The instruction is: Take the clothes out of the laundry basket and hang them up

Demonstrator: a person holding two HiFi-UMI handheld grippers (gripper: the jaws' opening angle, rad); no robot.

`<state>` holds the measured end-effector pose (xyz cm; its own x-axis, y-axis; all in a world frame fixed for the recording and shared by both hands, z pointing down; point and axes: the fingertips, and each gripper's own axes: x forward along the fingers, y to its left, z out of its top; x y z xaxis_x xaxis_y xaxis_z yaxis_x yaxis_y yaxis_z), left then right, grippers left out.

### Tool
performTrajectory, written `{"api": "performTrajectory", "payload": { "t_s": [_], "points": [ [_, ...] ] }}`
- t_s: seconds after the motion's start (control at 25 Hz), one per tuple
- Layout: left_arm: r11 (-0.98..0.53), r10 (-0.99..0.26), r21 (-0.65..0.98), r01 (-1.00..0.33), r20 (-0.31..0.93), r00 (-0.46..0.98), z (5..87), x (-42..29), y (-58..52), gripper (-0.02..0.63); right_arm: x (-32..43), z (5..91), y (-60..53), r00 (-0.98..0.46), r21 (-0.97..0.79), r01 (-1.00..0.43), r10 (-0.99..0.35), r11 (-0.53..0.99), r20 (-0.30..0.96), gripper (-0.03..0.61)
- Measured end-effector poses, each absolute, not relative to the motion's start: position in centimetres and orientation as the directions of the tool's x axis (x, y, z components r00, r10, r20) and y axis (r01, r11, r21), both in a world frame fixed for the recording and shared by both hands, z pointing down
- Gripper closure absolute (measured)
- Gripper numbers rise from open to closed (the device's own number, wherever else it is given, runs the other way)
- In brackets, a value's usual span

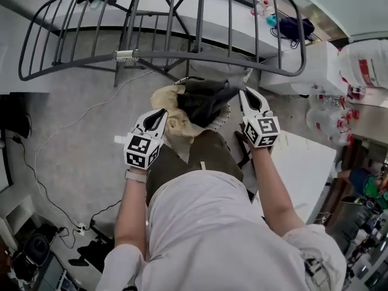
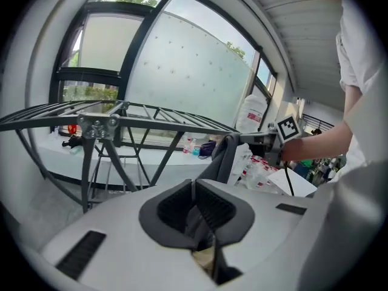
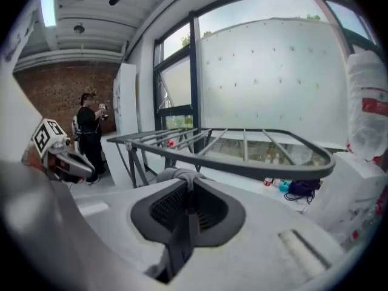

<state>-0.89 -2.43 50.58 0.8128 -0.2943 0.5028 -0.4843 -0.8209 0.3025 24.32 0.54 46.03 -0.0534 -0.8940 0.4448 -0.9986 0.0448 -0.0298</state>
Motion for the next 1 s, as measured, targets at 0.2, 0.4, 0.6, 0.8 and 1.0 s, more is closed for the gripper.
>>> {"api": "performTrajectory", "payload": {
  "t_s": [0.2,0.4,0.6,0.8,1.0],
  "points": [
    [-0.879,-0.199,0.300,-0.370,0.473,0.858,49.5,2.0,-1.6,0.611,23.4,37.2,1.5,-0.016,0.011,-1.000,-0.958,0.020,0.285,0.552],
    [-0.914,-0.119,0.293,-0.279,0.463,0.878,49.3,4.8,-0.2,0.493,22.4,29.4,1.1,-0.022,0.046,-0.999,-0.988,0.030,0.152,0.552],
    [-0.944,-0.069,0.257,-0.207,0.458,0.886,48.7,8.4,0.3,0.434,21.7,22.7,0.7,-0.038,0.096,-0.995,-0.998,0.042,0.046,0.552],
    [-0.956,-0.059,0.232,-0.178,0.442,0.895,48.0,12.3,0.5,0.366,21.4,16.0,1.1,-0.062,0.095,-0.994,-0.995,0.054,-0.082,0.552],
    [-0.965,-0.079,0.189,-0.180,0.447,0.891,48.1,16.1,0.7,0.334,21.6,10.4,2.2,-0.081,0.078,-0.995,-0.977,0.066,-0.195,0.552]
  ]
}}
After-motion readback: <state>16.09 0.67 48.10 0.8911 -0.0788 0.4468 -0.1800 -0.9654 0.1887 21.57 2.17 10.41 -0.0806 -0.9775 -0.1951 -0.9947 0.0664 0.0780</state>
